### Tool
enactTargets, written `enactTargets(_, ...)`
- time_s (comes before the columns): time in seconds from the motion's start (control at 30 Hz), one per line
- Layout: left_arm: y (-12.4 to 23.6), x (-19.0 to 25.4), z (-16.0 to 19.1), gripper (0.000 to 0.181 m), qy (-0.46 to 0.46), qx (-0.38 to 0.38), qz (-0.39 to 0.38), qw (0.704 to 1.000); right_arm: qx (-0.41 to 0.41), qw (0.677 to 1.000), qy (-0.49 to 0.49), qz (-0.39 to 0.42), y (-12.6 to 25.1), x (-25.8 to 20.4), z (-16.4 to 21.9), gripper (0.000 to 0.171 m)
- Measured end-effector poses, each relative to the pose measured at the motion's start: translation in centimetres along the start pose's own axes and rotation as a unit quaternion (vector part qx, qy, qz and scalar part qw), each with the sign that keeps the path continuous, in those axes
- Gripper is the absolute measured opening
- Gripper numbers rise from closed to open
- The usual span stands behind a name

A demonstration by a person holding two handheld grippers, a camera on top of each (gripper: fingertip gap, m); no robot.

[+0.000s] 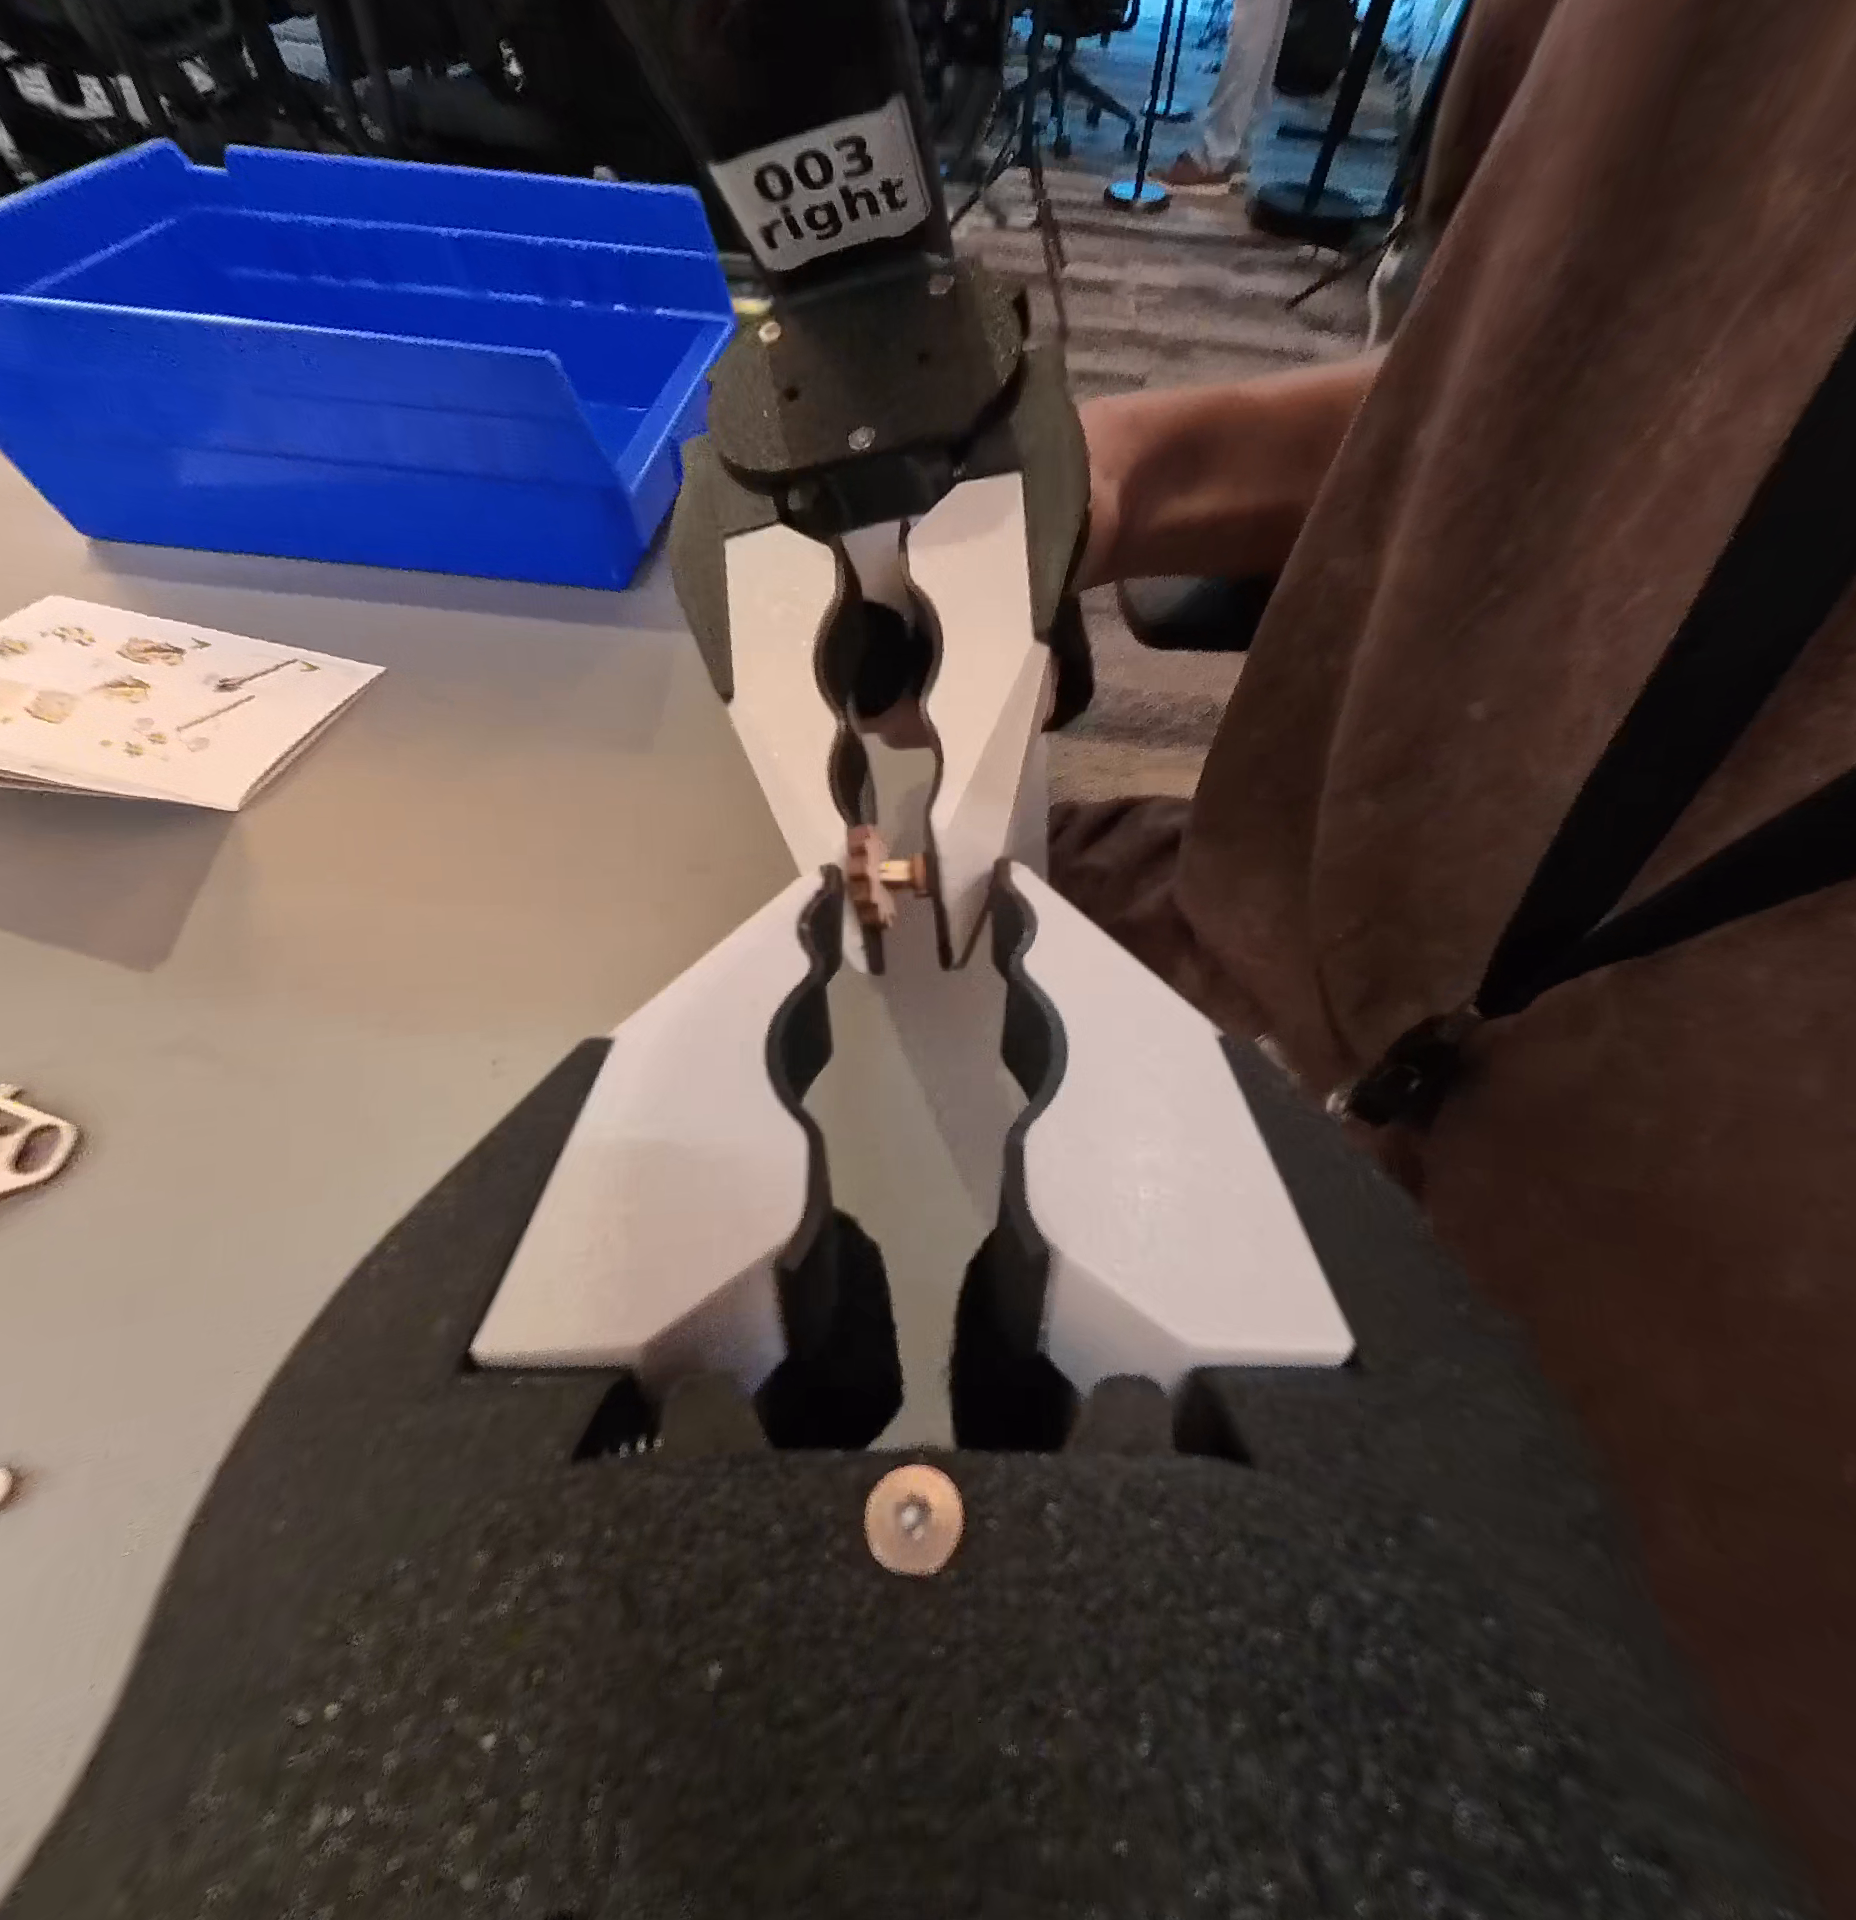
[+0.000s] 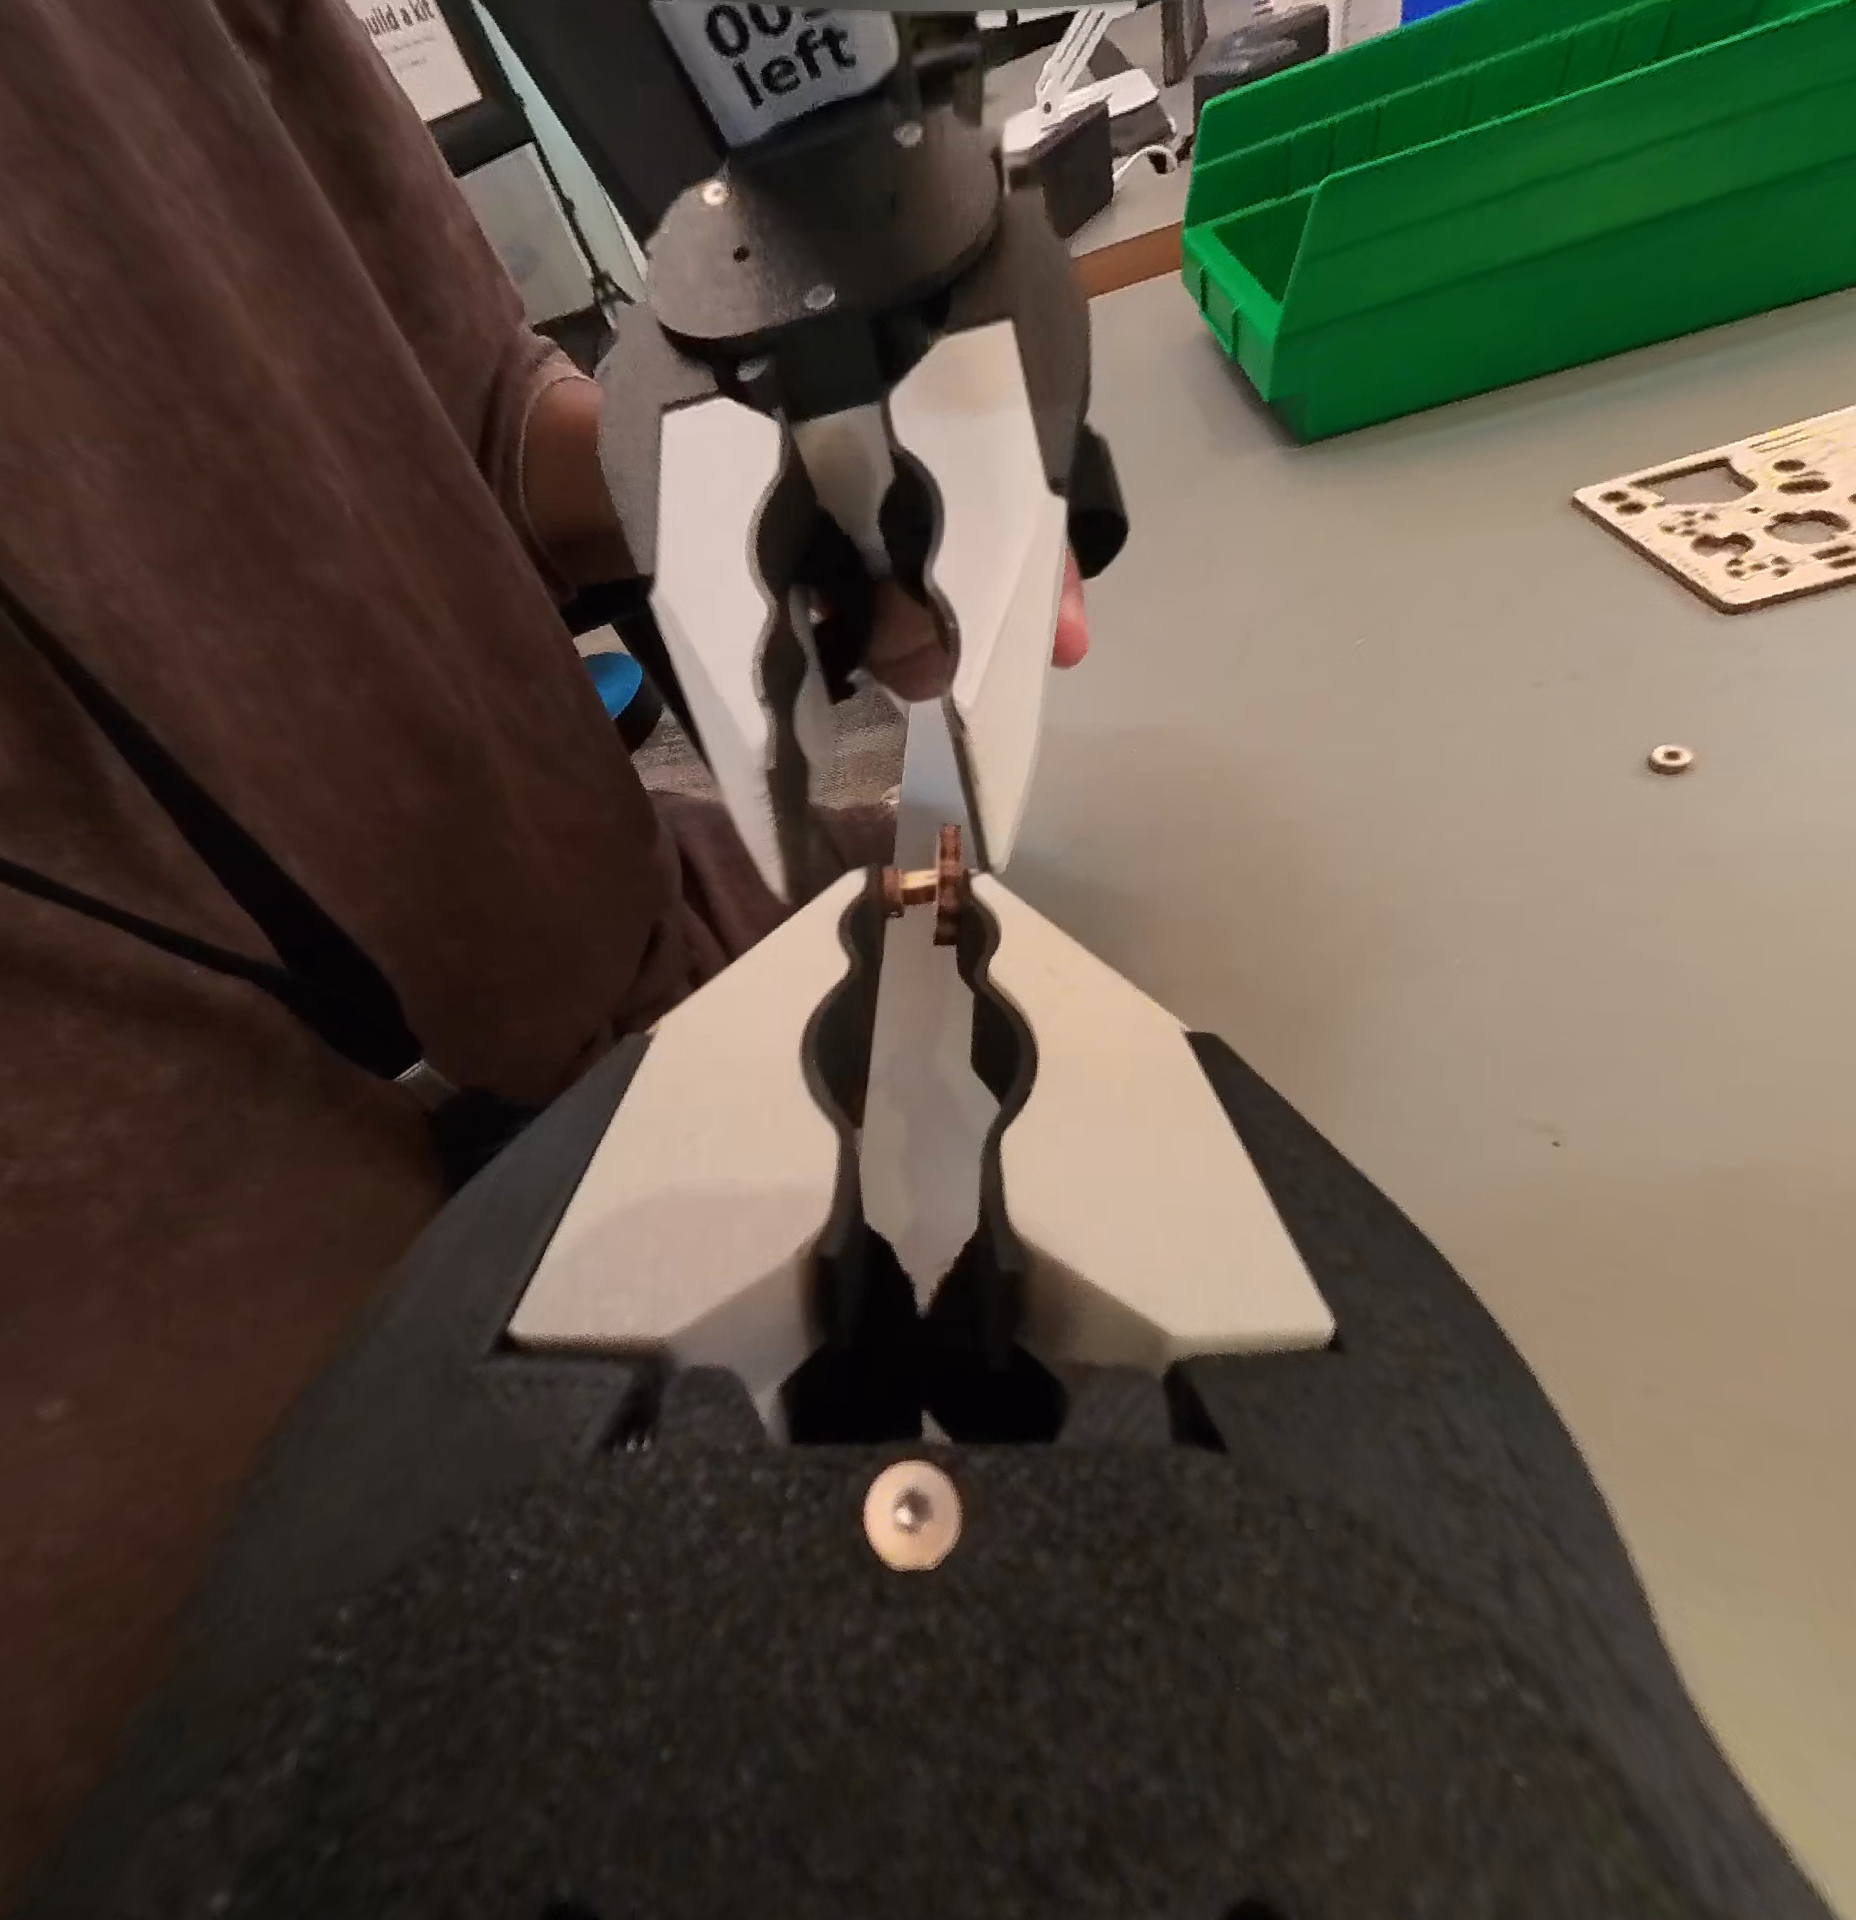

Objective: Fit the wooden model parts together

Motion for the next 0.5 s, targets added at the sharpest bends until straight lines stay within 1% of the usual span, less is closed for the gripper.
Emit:
enactTargets(0.03, -0.13, 0.05, 0.00, 0.029, 0.006, 0.008, -0.001, 1.000, -0.001, 1.000, 0.002, 0.001, 0.08, 0.00, 0.03, 0.012)
enactTargets(0.13, -0.35, 0.05, 0.08, 0.029, 0.019, 0.020, -0.001, 1.000, -0.003, 1.000, 0.006, 0.001, 0.29, -0.04, 0.11, 0.012)
enactTargets(0.3, -0.07, -0.46, 0.02, 0.022, 0.064, 0.059, 0.011, 0.996, 0.013, 1.000, 0.016, -0.003, 0.43, -0.12, -0.25, 0.012)
enactTargets(0.5, -0.09, -0.31, -0.10, 0.021, 0.035, 0.065, -0.011, 0.997, 0.024, 1.000, 0.000, 0.004, 0.37, 0.18, -0.36, 0.012)
Point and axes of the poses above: each gripper's, where its closed fingertips meet, y back along the fingers, z out of its underside, x = y × z across the jaws, the point moved 8 cm from there along y, back along the fingers, and after that the axes turned 4 degrees about x, right-handed, at the moved point
